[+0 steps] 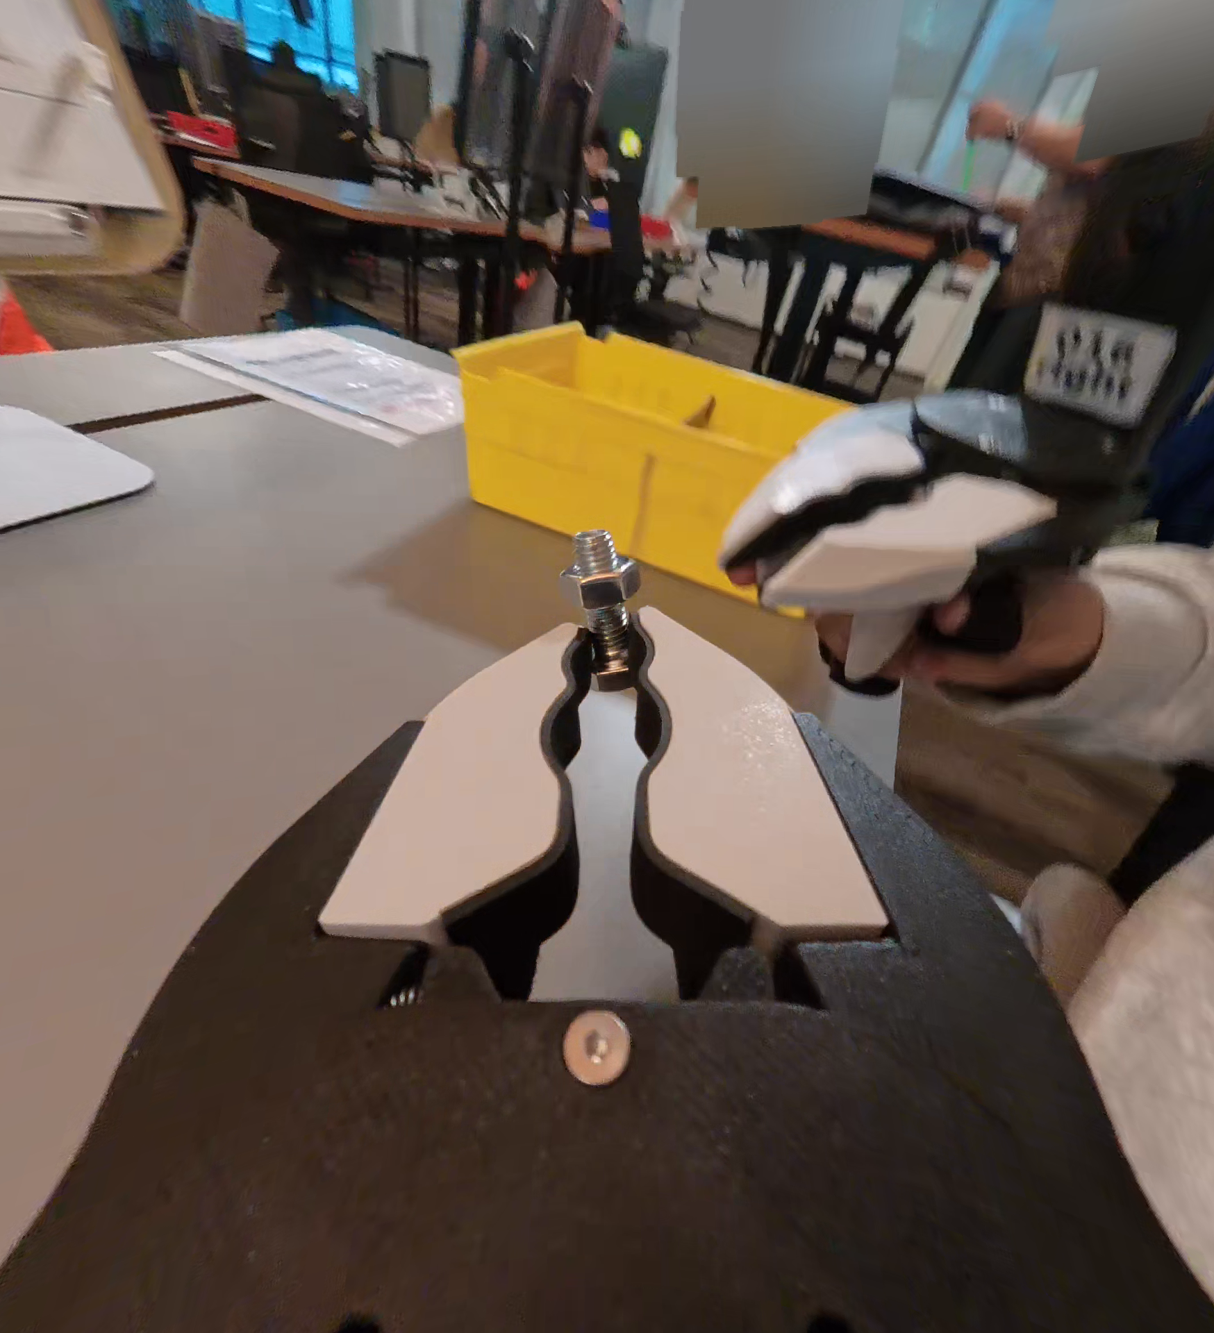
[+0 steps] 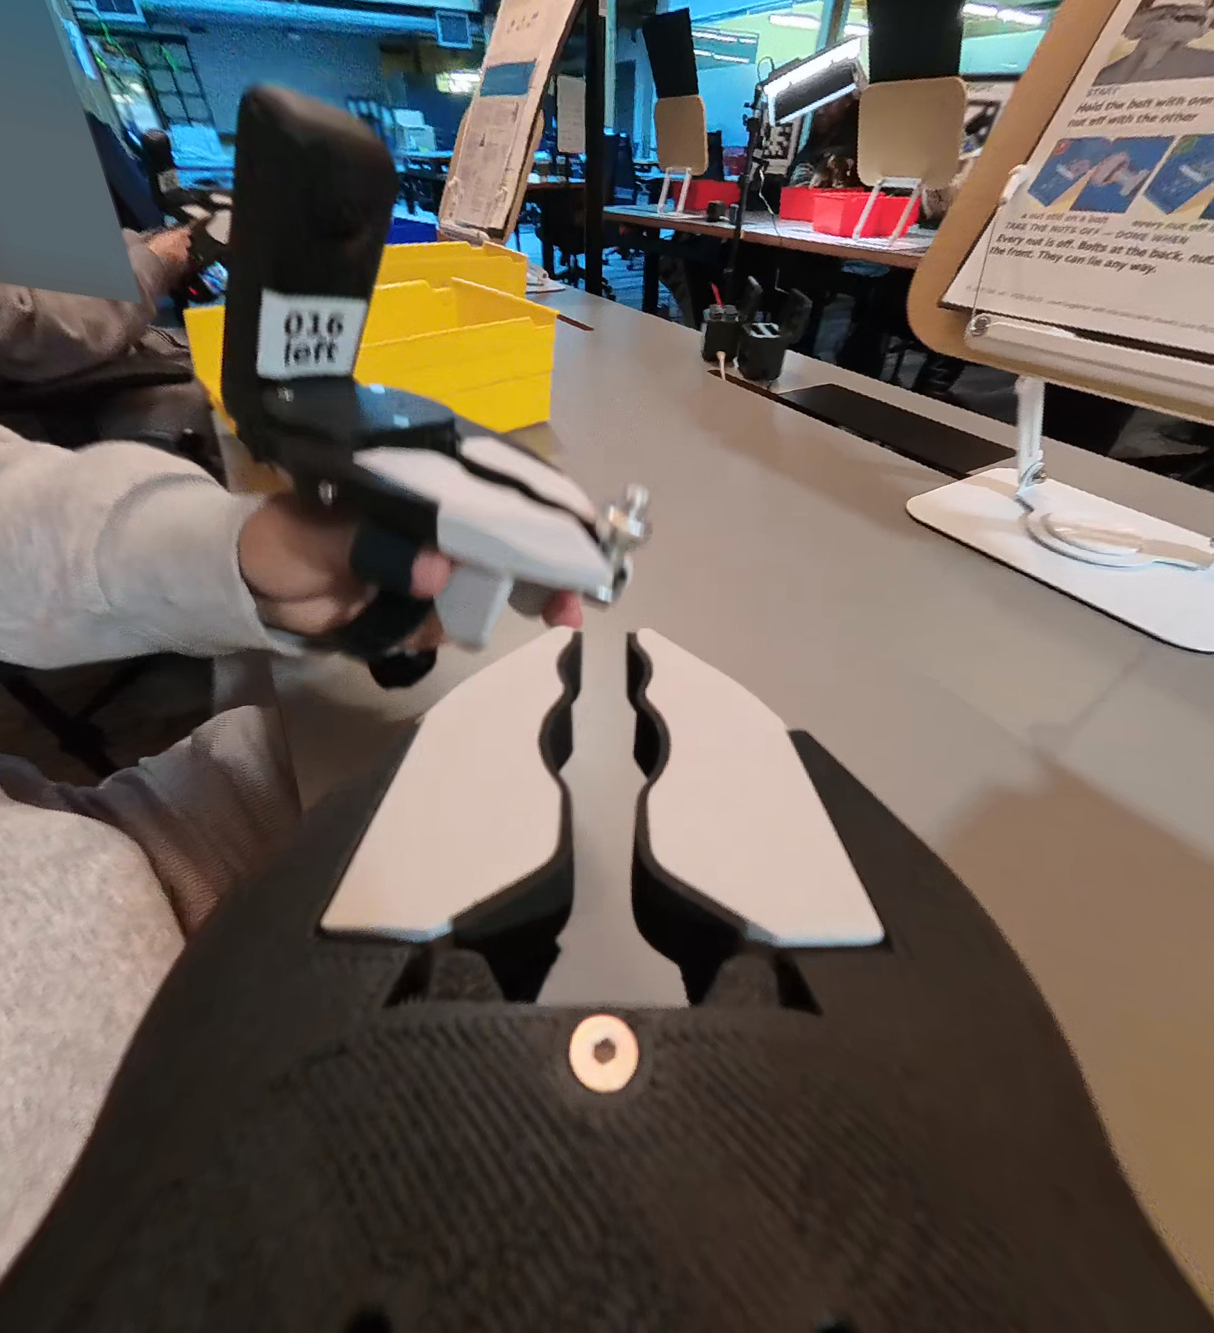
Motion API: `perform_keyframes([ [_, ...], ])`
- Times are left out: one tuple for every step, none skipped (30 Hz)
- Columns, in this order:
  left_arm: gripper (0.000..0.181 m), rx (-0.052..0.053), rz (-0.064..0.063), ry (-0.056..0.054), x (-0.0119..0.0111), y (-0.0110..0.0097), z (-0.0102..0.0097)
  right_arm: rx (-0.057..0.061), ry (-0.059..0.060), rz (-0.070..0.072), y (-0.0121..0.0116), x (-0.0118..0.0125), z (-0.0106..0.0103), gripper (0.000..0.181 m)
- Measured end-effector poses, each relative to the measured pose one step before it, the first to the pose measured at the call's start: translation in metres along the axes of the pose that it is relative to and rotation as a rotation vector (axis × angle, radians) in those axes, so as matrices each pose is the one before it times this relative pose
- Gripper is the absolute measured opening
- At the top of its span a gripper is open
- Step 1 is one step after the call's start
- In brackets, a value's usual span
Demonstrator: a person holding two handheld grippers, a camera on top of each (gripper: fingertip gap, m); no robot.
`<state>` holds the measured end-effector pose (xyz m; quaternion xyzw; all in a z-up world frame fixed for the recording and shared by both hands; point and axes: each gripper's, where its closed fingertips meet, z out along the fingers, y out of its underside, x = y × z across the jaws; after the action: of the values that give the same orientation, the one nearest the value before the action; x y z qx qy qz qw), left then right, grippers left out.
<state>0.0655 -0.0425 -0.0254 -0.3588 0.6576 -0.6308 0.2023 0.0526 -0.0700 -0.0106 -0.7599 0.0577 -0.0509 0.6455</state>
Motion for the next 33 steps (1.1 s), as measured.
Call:
perform_keyframes([
  [0.012, -0.0045, 0.0473, 0.0026, 0.00611, 0.00631, 0.00178, 0.0067, -0.0136, 0.0122, -0.00021, -0.00065, -0.00117, 0.016],
  [0.012, 0.0164, 0.0395, 0.0029, 0.00601, 0.00275, -0.00014, 0.0041, -0.0063, 0.0091, 0.00022, -0.00039, -0.00076, 0.018],
  [0.012, 0.0131, 0.0240, 0.0140, 0.00647, 0.00133, -0.00052, 0.0018, -0.0043, 0.0069, 0.00058, -0.00049, 0.00002, 0.018],
  [0.012, -0.0003, 0.0122, 0.0170, 0.00591, 0.00151, 0.00004, -0.0006, -0.0068, 0.0060, 0.00087, -0.00126, 0.00069, 0.018],
  [0.012, -0.0063, 0.0098, 0.0155, 0.00491, 0.00174, 0.00092, -0.0009, -0.0083, 0.0040, 0.00072, -0.00203, 0.00146, 0.018],
  [0.012, -0.0005, 0.0099, 0.0135, 0.00406, 0.00135, 0.00114, 0.0003, -0.0088, 0.0007, 0.00044, -0.00249, 0.00186, 0.019],
  [0.012, 0.0008, 0.0054, 0.0128, 0.00357, 0.00152, 0.00115, -0.0006, -0.0102, -0.0006, 0.00053, -0.00300, 0.00216, 0.019],
  [0.012, -0.0036, -0.0020, 0.0058, 0.00190, 0.00221, 0.00082, -0.0039, -0.0141, 0.0005, 0.00098, -0.00360, 0.00244, 0.020],
  [0.012, 0.0038, -0.0047, 0.0089, 0.00184, 0.00124, 0.00018, -0.0073, -0.0135, 0.0012, 0.00148, -0.00346, 0.00244, 0.021],
  [0.011, 0.0036, -0.0063, 0.0089, 0.00114, 0.00074, -0.00009, -0.0059, -0.0110, 0.0008, 0.00154, -0.00291, 0.00212, 0.021],
  [0.011, -0.0038, -0.0072, 0.0125, 0.00080, 0.00050, -0.00031, -0.0019, -0.0035, 0.0013, 0.00092, -0.00171, 0.00172, 0.022],
  [0.011, 0.0007, -0.0071, 0.0073, -0.00008, 0.00004, -0.00049, 0.0037, -0.0003, 0.0031, -0.00035, -0.00069, 0.00086, 0.023],
  [0.011, 0.0087, -0.0067, 0.0061, -0.00010, -0.00091, -0.00084, 0.0043, 0.0003, 0.0062, -0.00073, 0.00008, 0.00051, 0.023],
  [0.011, 0.0077, -0.0037, 0.0052, 0.00023, -0.00084, -0.00093, 0.0039, 0.0004, 0.0076, -0.00078, 0.00060, 0.00030, 0.020],
  [0.011, 0.0078, -0.0012, -0.0013, -0.00031, -0.00083, -0.00081, 0.0045, -0.0019, 0.0068, -0.00059, 0.00047, 0.00040, 0.019],
  [0.011, 0.0032, -0.0006, -0.0003, -0.00015, -0.00029, -0.00042, 0.0045, -0.0018, 0.0053, -0.00027, 0.00031, 0.00043, 0.019],
  [0.011, 0.0012, -0.0023, 0.0038, 0.00018, -0.00009, -0.00017, -0.0004, 0.0009, 0.0035, 0.00072, 0.00071, 0.00043, 0.018],
  [0.011, 0.0097, -0.0001, 0.0018, 0.00001, -0.00111, -0.00054, -0.0030, 0.0026, 0.0034, 0.00122, 0.00094, 0.00056, 0.022],
  [0.011, 0.0030, -0.0006, 0.0010, 0.00000, -0.00028, -0.00030, 0.0040, -0.0011, 0.0071, 0.00009, 0.00053, 0.00025, 0.024],
  [0.011, -0.0004, 0.0002, 0.0036, 0.00030, 0.00003, 0.00010, 0.0018, -0.0068, 0.0089, 0.00017, -0.00026, -0.00004, 0.024],
  [0.011, -0.0004, 0.0008, -0.0020, -0.00025, 0.00006, 0.00005, -0.0004, -0.0083, 0.0075, 0.00032, -0.00048, 0.00007, 0.023],
  [0.011, 0.0012, 0.0050, -0.0020, -0.00005, -0.00021, 0.00014, 0.0014, -0.0075, 0.0060, 0.00015, -0.00054, -0.00012, 0.022],
  [0.011, -0.0017, 0.0055, 0.0037, 0.00063, 0.00016, 0.00021, 0.0006, -0.0086, 0.0018, 0.00020, -0.00091, -0.00011, 0.021],
  [0.010, -0.0023, 0.0033, 0.0072, 0.00095, 0.00031, 0.00014, 0.0002, -0.0089, -0.0025, 0.00045, -0.00122, -0.00024, 0.020],
  [0.010, 0.0012, 0.0036, 0.0065, 0.00095, -0.00022, 0.00005, 0.0025, -0.0092, -0.0040, 0.00002, -0.00137, -0.00040, 0.020],
  [0.010, 0.0011, 0.0041, 0.0084, 0.00118, -0.00010, -0.00009, 0.0021, -0.0081, -0.0059, -0.00008, -0.00151, -0.00045, 0.018],
  [0.010, 0.0008, 0.0022, 0.0096, 0.00125, -0.00008, -0.00007, -0.0006, -0.0017, -0.0080, -0.00006, -0.00077, -0.00028, 0.018],
  [0.010, 0.0007, 0.0025, 0.0096, 0.00138, -0.00006, -0.00006, -0.0017, 0.0015, -0.0093, -0.00026, -0.00040, -0.00010, 0.018],
  [0.010, 0.0012, 0.0013, 0.0024, 0.00032, -0.00014, -0.00011, -0.0030, 0.0014, -0.0088, -0.00002, -0.00043, -0.00008, 0.018],
  [0.010, 0.0000, 0.0008, 0.0021, 0.00029, 0.00001, -0.00006, -0.0030, 0.0024, -0.0074, -0.00002, -0.00031, -0.00018, 0.018],
  [0.010, -0.0004, 0.0008, 0.0021, 0.00028, 0.00005, 0.00005, -0.0009, 0.0036, -0.0068, 0.00002, -0.00005, -0.00019, 0.018],
  [0.010, -0.0008, 0.0012, 0.0015, 0.00037, 0.00001, 0.00012, 0.0004, 0.0050, -0.0064, -0.00015, 0.00020, -0.00030, 0.018],
  [0.015, -0.0006, 0.0018, 0.0016, 0.00027, 0.00009, 0.00006, 0.0013, 0.0067, -0.0045, -0.00038, 0.00079, -0.00045, 0.018],
])
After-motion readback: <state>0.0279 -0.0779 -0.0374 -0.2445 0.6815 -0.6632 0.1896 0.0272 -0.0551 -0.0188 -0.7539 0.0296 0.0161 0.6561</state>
